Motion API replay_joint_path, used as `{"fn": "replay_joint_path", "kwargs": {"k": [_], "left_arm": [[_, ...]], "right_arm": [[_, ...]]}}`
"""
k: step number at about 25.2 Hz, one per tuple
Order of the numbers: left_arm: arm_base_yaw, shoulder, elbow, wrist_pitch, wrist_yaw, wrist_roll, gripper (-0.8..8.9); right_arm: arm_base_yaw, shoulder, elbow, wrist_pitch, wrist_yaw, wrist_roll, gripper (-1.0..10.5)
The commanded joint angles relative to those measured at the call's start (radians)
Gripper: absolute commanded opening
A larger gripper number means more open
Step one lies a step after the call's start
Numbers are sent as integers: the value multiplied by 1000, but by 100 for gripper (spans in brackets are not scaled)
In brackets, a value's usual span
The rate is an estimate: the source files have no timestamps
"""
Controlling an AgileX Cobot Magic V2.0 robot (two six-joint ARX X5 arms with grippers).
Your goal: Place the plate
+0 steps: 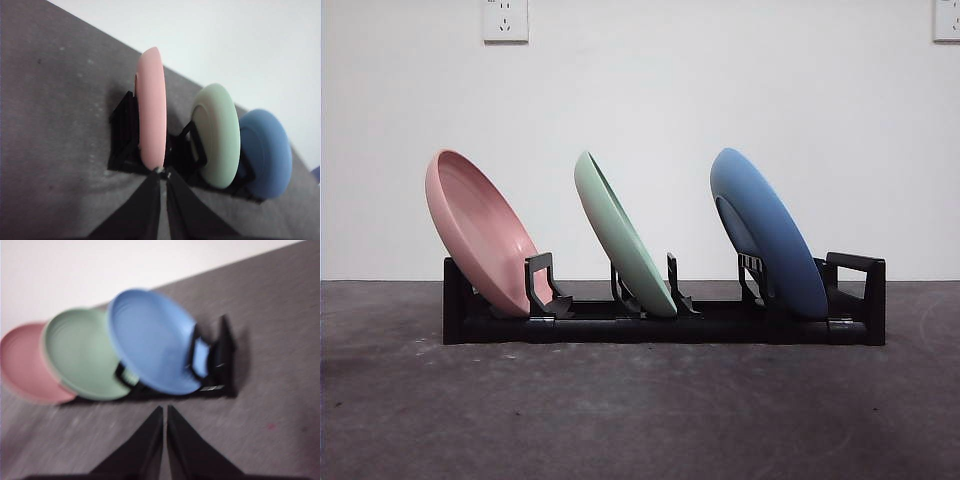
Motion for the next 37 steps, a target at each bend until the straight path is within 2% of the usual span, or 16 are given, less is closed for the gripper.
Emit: {"fn": "replay_joint_path", "kwargs": {"k": [1,5,8,15,19,21,23,26,27,30,37], "left_arm": [[-2,76,121,-125,5,153,18],[-3,207,272,-323,5,243,18],[-6,279,352,-415,5,264,17],[-42,417,504,-557,5,281,17],[-81,513,578,-633,5,378,17],[-106,570,604,-643,5,430,19],[-127,608,607,-627,5,445,48],[-140,646,607,-618,5,441,336],[-144,651,607,-618,5,441,351],[-148,651,607,-604,5,439,348],[-148,651,607,-550,5,409,348]], "right_arm": [[0,75,89,-90,-43,-45,11],[0,187,217,-214,-102,-56,11],[7,263,308,-296,-117,-79,11],[66,443,468,-475,-117,-152,11],[118,544,523,-496,-116,-196,11],[148,597,547,-492,-106,-224,11],[175,639,559,-478,-106,-254,29],[206,686,565,-462,-102,-258,257],[214,694,565,-458,-89,-258,304],[241,714,567,-463,-18,-230,309],[272,933,735,-512,7,-225,309]]}}
